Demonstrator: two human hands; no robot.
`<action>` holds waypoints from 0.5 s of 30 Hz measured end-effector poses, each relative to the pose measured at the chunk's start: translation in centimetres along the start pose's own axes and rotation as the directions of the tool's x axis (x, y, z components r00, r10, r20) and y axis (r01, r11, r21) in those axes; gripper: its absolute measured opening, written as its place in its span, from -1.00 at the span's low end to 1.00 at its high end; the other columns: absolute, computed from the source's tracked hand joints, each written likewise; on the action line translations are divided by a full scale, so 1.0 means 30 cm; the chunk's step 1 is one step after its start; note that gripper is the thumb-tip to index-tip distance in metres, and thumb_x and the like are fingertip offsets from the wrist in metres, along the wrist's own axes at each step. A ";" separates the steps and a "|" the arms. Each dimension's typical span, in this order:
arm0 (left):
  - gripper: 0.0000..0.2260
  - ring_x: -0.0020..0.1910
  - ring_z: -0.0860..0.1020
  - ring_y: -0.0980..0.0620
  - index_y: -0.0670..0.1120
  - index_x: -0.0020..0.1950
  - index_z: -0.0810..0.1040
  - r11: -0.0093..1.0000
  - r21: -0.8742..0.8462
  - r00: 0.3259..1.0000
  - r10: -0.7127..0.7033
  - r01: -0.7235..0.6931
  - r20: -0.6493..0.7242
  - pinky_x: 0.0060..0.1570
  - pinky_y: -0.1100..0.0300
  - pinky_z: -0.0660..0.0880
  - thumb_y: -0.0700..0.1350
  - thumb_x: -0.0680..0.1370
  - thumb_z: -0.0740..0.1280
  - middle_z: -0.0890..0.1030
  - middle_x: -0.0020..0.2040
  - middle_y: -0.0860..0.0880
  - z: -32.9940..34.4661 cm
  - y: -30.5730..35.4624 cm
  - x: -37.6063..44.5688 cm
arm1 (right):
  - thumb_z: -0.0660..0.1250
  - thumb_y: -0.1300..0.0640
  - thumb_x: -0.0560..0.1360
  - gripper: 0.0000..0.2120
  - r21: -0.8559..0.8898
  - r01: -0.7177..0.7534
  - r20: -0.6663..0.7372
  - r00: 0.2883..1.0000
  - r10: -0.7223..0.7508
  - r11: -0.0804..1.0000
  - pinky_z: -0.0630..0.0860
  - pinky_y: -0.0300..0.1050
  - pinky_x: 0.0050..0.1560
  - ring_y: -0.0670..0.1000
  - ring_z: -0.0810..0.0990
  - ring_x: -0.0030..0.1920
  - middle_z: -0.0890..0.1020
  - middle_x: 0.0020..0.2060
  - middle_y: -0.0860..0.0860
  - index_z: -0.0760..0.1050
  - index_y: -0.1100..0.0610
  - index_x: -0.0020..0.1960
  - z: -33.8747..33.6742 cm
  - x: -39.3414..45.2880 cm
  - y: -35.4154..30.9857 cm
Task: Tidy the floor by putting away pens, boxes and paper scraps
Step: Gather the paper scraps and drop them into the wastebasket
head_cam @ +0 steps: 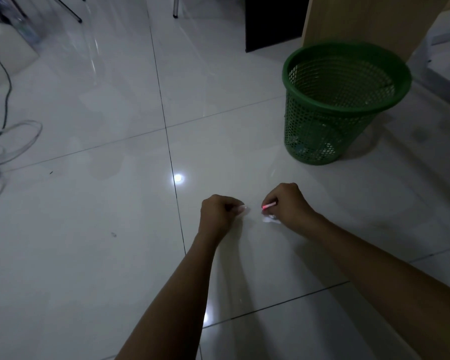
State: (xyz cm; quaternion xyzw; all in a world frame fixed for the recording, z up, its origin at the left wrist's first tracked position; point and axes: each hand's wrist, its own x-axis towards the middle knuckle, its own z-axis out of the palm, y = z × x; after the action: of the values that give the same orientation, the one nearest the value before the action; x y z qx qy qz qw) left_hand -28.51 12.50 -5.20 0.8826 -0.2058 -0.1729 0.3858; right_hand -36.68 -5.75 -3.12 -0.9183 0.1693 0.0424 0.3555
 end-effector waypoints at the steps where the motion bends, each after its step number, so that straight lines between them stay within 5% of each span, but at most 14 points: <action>1: -0.89 -0.17 0.66 0.20 -0.07 -0.01 0.79 1.000 -0.019 0.999 -0.017 0.017 -0.033 -0.09 0.43 0.50 -0.09 0.51 0.53 0.78 -0.07 -0.01 -0.012 0.015 0.015 | 0.57 0.29 0.26 -0.89 -0.001 0.017 -0.021 1.000 -0.017 1.000 0.64 -0.10 -0.11 0.04 0.72 -0.23 0.75 -0.28 0.13 0.75 0.18 -0.22 -0.018 0.014 -0.015; 6: -0.87 -0.24 0.68 0.12 -0.04 -0.05 0.78 0.978 -0.201 0.980 -0.096 0.060 -0.177 0.01 0.23 0.60 0.00 0.52 0.51 0.74 -0.24 0.05 -0.086 0.134 0.118 | 0.59 0.23 0.30 -0.87 0.073 0.099 -0.193 0.978 -0.084 0.992 0.62 -0.15 -0.18 0.04 0.70 -0.29 0.74 -0.30 0.15 0.74 0.18 -0.16 -0.163 0.081 -0.137; 10: -0.83 -0.19 0.71 0.01 -0.10 0.01 0.77 0.882 -0.471 0.961 -0.156 0.032 -0.227 0.15 -0.04 0.65 -0.04 0.50 0.55 0.76 -0.19 -0.09 -0.137 0.264 0.199 | 0.58 0.25 0.32 -0.79 0.235 0.121 -0.325 0.945 -0.040 0.965 0.65 -0.13 -0.20 0.10 0.71 -0.24 0.72 -0.23 0.19 0.70 0.26 -0.06 -0.323 0.103 -0.248; 15: -0.76 -0.17 0.71 -0.01 -0.23 0.06 0.75 0.745 -0.664 0.965 -0.120 -0.068 -0.234 0.09 0.02 0.69 -0.11 0.48 0.58 0.76 -0.15 -0.13 -0.147 0.505 0.285 | 0.55 0.20 0.36 -0.78 0.267 0.174 -0.578 0.816 0.014 0.948 0.50 -0.48 -0.35 -0.25 0.59 -0.28 0.65 -0.25 -0.06 0.67 0.20 0.00 -0.575 0.136 -0.280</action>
State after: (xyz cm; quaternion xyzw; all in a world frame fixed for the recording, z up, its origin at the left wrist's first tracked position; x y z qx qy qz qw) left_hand -22.63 1.59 7.76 0.7041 -0.0651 -0.1223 0.6965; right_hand -30.72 -12.61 14.28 -0.8278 0.2333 -0.2773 0.4283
